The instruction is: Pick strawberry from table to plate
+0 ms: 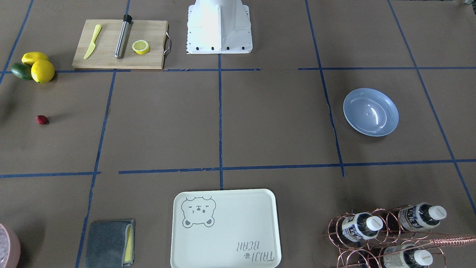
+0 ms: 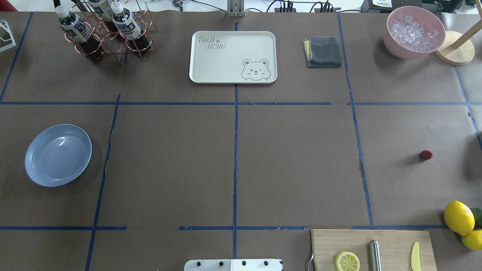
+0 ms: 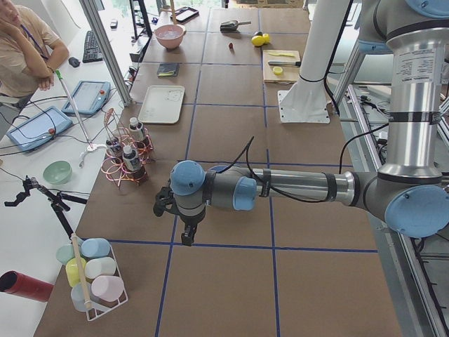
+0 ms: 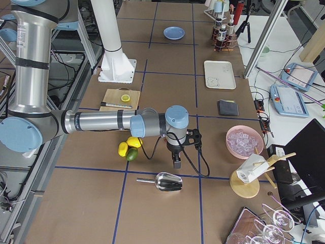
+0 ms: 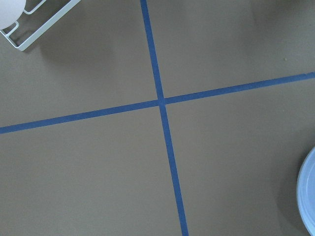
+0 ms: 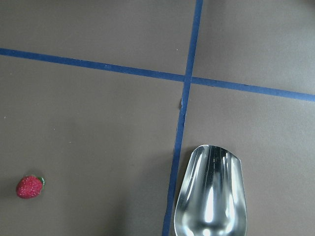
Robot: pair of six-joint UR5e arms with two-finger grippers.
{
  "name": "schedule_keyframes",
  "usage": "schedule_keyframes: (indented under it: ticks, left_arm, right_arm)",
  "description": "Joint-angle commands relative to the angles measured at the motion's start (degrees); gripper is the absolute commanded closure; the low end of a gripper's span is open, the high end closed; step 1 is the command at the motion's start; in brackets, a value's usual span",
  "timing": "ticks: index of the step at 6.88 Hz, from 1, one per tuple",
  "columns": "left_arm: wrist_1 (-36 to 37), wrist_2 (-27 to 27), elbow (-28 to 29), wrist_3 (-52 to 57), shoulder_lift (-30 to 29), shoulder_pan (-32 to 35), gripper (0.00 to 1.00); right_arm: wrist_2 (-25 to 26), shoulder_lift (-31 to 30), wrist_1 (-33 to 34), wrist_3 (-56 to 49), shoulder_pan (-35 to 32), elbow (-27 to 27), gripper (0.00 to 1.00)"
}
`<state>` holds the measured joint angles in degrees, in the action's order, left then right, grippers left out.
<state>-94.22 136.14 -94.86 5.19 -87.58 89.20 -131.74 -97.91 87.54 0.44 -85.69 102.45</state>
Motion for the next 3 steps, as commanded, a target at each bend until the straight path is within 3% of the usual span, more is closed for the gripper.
schedule_keyframes:
  ticks: [1,3]
  left_arm:
    - [0.0,-0.09,-0.15,0.09,0.05,0.01,0.0]
    - [0.0,0.0,-1.63,0.0,0.13,0.09,0.0]
  right_arm:
    - [0.08,0.0,0.0,-0.09,0.0,0.12,0.0]
    - [0.0,0.0,-0.09,-0.35,0.0,0.56,0.0]
